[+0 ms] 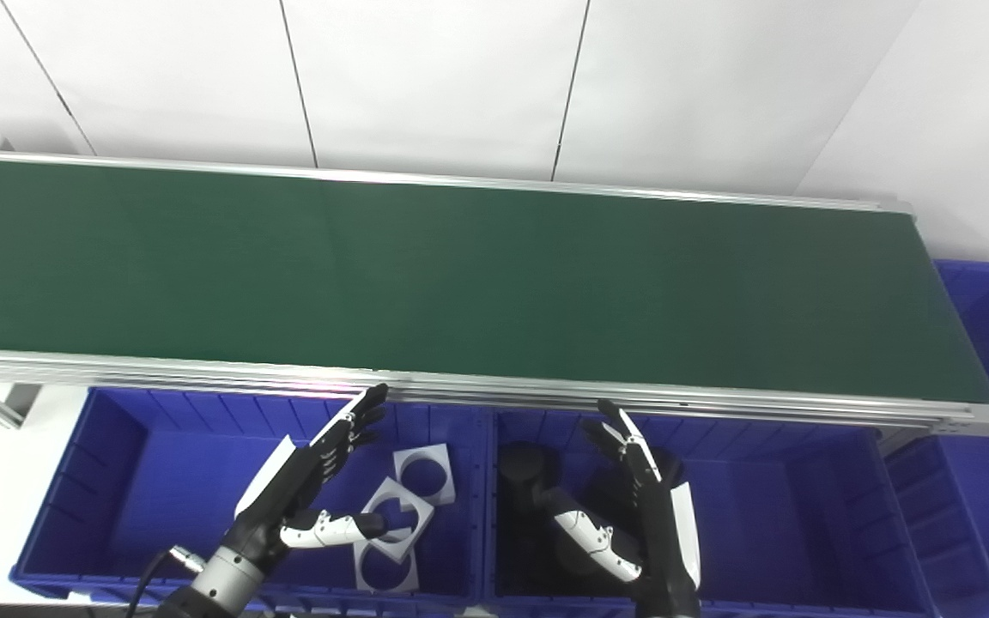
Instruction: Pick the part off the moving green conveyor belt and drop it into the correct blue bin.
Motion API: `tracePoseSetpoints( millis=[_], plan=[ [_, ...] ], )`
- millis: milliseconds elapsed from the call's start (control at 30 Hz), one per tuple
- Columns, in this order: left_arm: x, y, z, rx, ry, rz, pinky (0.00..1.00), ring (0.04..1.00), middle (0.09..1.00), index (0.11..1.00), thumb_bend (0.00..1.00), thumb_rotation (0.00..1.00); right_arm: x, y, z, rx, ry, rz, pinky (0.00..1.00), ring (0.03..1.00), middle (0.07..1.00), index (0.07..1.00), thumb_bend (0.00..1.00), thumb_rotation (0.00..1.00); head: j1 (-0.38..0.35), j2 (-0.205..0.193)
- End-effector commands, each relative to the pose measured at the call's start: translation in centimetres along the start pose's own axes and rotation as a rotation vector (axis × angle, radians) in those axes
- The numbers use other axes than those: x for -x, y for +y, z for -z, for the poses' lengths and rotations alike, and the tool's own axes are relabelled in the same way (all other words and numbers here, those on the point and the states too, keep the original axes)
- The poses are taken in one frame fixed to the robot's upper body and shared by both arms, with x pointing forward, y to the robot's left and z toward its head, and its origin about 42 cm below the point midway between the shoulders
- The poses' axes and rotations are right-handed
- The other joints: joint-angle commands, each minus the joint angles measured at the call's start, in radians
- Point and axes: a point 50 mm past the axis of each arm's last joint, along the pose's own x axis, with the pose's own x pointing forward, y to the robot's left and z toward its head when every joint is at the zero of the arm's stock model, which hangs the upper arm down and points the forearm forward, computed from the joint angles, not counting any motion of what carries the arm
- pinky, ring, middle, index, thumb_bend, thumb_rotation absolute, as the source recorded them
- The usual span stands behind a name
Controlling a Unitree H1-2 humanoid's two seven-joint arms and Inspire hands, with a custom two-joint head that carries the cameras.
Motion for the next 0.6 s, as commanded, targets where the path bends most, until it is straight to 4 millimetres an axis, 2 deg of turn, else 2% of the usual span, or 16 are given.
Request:
tracePoseSetpoints(
  millis=[0,200,467,533,567],
  plan=[
    [-0.3,0.4,-1.2,-0.044,-0.07,-0.02,0.95,0.985,0.989,0.972,0.87,0.58,-0.1,0.0,-1.0,-0.015,-0.054,0.011,0.84,0.823,0.812,0.897,0.69,0.55,0.001,0.0],
    [-0.2,0.1,-1.3,-0.053,-0.07,-0.033,0.95,0.98,0.987,0.972,0.87,0.6,-0.1,0.0,-0.8,-0.015,-0.055,-0.003,0.84,0.844,0.833,0.895,0.69,0.56,0.007,-0.003],
    [-0.2,-0.7,-1.4,-0.09,-0.073,-0.058,0.92,0.959,0.975,0.963,0.88,0.69,0.2,-0.2,-1.0,-0.019,-0.046,-0.016,0.83,0.853,0.858,0.887,0.69,0.57,0.036,-0.011],
    [-0.2,-0.9,-1.4,-0.084,-0.076,-0.06,0.91,0.953,0.974,0.959,0.87,0.71,0.3,-0.3,-1.0,-0.019,-0.044,-0.017,0.84,0.856,0.859,0.89,0.69,0.57,0.04,-0.012],
    [-0.2,-1.0,-1.4,-0.082,-0.077,-0.061,0.91,0.95,0.972,0.957,0.84,0.72,0.3,-0.3,-1.0,-0.018,-0.041,-0.017,0.83,0.855,0.856,0.889,0.69,0.57,0.04,-0.012]
  ],
)
